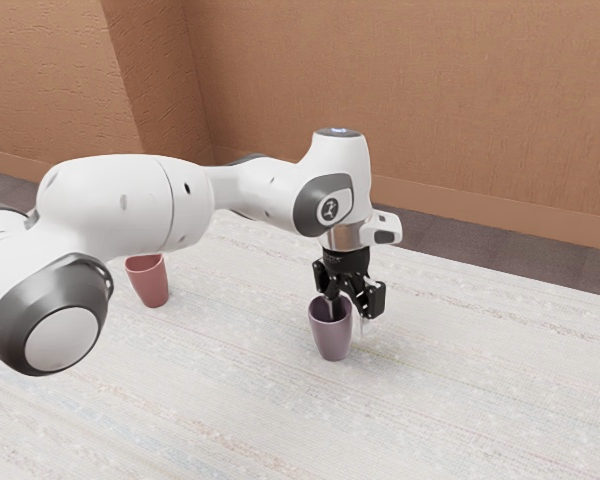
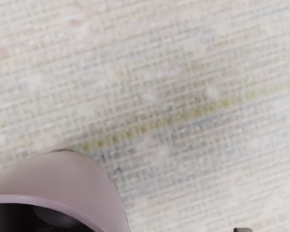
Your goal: Place the right cup onto the left cup
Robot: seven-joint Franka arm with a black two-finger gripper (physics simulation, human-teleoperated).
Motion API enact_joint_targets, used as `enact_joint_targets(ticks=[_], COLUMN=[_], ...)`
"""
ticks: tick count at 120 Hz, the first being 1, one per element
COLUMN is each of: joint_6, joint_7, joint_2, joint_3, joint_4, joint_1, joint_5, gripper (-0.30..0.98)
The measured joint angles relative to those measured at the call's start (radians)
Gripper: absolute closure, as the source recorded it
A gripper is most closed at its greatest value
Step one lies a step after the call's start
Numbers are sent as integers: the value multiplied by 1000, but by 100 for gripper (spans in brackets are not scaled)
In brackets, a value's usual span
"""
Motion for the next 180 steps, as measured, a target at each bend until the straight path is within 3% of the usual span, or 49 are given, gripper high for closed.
enact_joint_targets(ticks=[44, 64, 116, 180], joint_6=[-5, -4, -15, -71], joint_7=[-6, -10, -38, -63], joint_2=[2, 2, -62, -282], joint_3=[18, 27, 50, 93], joint_4=[3, 3, -11, -116], joint_1=[0, -2, 1, 81], joint_5=[1, 1, 33, 171], gripper=[62, 72, 78, 79])
